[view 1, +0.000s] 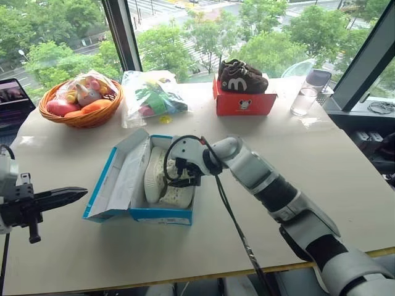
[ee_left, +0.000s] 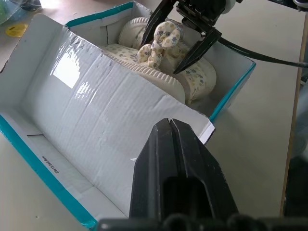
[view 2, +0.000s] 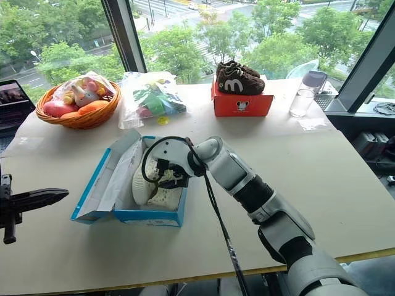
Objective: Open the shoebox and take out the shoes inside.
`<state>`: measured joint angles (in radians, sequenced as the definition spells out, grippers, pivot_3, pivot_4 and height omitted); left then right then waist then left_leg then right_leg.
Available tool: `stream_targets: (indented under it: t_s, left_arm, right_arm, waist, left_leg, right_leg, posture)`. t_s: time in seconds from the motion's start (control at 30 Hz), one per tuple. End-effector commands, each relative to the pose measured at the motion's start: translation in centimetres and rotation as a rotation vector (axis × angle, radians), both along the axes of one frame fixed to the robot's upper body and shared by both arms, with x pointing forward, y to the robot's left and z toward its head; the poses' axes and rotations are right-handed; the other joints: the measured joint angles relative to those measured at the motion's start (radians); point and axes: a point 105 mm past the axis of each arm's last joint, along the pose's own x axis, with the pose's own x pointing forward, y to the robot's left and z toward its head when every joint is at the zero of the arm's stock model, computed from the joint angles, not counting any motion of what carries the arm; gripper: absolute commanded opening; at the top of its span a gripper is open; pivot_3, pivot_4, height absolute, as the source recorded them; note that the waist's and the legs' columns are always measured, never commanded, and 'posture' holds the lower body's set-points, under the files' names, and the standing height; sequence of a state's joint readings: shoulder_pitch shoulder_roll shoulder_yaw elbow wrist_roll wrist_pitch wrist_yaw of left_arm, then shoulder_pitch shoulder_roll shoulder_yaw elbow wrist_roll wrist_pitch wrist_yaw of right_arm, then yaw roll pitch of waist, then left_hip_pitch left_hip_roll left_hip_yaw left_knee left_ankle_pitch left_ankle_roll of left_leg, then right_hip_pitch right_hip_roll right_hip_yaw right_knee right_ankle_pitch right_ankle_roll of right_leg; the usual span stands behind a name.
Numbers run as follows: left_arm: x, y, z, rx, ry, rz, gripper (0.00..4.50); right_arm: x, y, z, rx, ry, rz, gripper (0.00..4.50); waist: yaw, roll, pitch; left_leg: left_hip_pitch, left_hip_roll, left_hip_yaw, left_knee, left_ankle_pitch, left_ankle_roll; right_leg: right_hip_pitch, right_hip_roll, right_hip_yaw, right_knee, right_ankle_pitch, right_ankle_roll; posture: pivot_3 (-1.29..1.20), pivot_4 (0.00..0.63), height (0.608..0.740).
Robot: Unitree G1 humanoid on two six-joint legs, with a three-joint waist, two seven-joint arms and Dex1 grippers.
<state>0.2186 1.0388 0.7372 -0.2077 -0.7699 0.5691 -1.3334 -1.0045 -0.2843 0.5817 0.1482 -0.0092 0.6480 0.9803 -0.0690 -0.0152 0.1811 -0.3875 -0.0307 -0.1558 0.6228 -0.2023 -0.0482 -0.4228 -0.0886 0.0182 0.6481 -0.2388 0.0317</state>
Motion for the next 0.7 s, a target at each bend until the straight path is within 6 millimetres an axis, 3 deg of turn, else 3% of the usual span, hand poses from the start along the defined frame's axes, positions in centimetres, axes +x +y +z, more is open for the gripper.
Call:
stream_targets:
  t_s: [0.03, 0.17, 0.3, 0.7]
  left_arm:
    - [0.08, -0.45, 0.64, 0.023, -0.043, -0.017, 0.0]
    - [0.22, -0.54, 0.62, 0.023, -0.048, -0.016, 0.0]
    - [0.33, -0.56, 0.6, 0.023, -0.051, -0.014, 0.0]
    - [0.59, -0.48, 0.67, 0.028, -0.058, -0.009, 0.0]
  right_arm:
    - [0.27, -0.62, -1.24, -0.022, 0.028, -0.03, 2.35]
    - [0.35, -0.76, -1.57, -0.033, 0.029, -0.034, 1.01]
    - [0.49, -0.83, -1.69, -0.038, 0.024, -0.039, 0.01]
    - [0.35, -0.62, -1.71, 0.01, 0.052, -0.063, 0.01]
  waist:
    - [0.001, 0.0, 0.0]
    - [0.001, 0.0, 0.0]
    - [0.001, -0.001, 0.0]
    - [0.0, -0.002, -0.001]
  left_leg:
    - [0.0, 0.0, 0.0, 0.0, 0.0, 0.0]
    - [0.001, 0.0, 0.0, 0.0, 0.0, 0.0]
    - [0.002, 0.0, 0.0, 0.0, 0.0, 0.0]
    - [0.002, 0.0, 0.0, 0.0, 0.0, 0.0]
  right_leg:
    - [0.0, 0.0, 0.0, 0.0, 0.0, 0.0]
    - [0.001, 0.0, 0.0, 0.0, 0.0, 0.0]
    - [0.002, 0.0, 0.0, 0.0, 0.0, 0.0]
    - [0.002, 0.0, 0.0, 0.0, 0.0, 0.0]
  posture:
    - [0.0, 0.15, 0.74]
    - [0.0, 0.15, 0.74]
    - [0.0, 0.15, 0.74]
    - [0.0, 0.15, 0.74]
